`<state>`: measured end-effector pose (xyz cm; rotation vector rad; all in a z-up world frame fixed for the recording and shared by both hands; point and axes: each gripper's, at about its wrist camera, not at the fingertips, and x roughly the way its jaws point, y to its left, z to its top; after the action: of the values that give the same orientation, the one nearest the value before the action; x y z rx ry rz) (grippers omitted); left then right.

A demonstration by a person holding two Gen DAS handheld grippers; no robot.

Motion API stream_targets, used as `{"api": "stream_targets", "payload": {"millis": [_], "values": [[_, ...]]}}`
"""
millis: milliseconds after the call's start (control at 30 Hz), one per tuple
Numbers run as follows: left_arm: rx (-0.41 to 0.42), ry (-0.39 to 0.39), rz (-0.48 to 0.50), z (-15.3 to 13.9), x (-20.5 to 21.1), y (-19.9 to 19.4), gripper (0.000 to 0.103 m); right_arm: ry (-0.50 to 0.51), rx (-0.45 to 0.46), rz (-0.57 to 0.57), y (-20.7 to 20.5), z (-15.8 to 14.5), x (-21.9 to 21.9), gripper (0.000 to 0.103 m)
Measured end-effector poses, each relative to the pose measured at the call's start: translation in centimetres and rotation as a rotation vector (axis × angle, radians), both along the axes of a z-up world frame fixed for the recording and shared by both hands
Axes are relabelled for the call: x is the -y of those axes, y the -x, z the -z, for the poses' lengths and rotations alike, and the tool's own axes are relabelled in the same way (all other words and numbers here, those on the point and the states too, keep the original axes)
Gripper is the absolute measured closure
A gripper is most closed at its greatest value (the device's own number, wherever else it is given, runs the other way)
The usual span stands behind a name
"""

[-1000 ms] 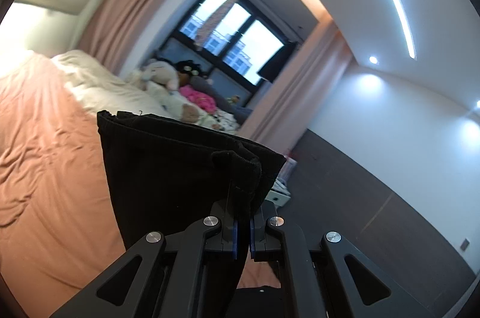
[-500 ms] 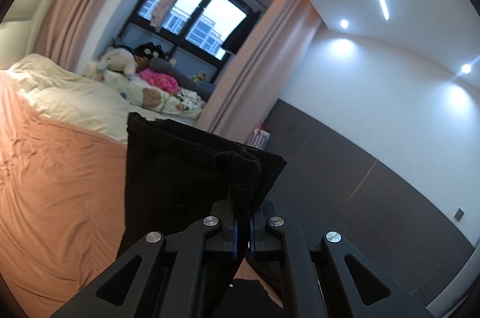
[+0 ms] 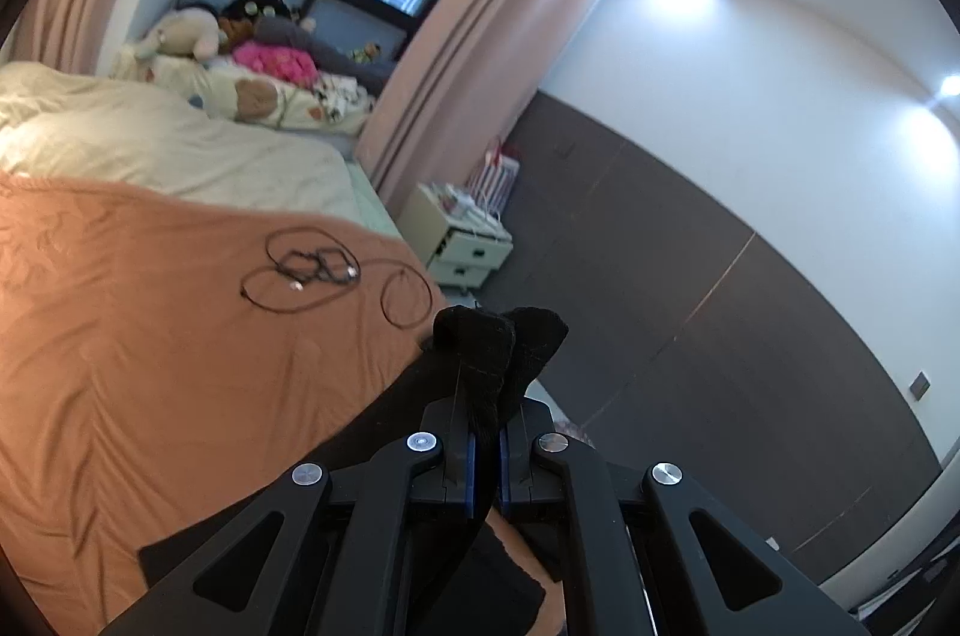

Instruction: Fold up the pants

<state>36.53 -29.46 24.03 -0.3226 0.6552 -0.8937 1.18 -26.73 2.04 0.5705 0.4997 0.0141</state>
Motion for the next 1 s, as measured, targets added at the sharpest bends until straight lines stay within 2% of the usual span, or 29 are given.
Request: {"api": "stream_targets", "payload": {"millis": [300, 600, 733, 833, 1000], "values": [[-0.067, -0.074, 0.061, 4.0, 7.9, -0.8, 0.098, -0.066, -0.024, 0.049, 1.1, 1.9, 3.7, 0.021], [-0.125, -0.119, 0.157, 8.5, 14.8, 0.6, 0.098, -0.127, -0.052, 0.095, 1.6, 3.1, 6.5, 0.021], [-0.174, -0.12, 0.197, 11.9, 16.2, 1.6, 0.098, -0.142, -0.07, 0.099, 1.8, 3.5, 7.3, 0.021], [-0.252, -0.115, 0.236, 15.7, 16.6, 3.0, 0.098, -0.152, -0.079, 0.095, 2.0, 3.7, 7.4, 0.021], [-0.331, -0.102, 0.299, 19.9, 15.6, 5.7, 0.098, -0.156, -0.079, 0.09, 2.4, 3.6, 6.9, 0.021]]}}
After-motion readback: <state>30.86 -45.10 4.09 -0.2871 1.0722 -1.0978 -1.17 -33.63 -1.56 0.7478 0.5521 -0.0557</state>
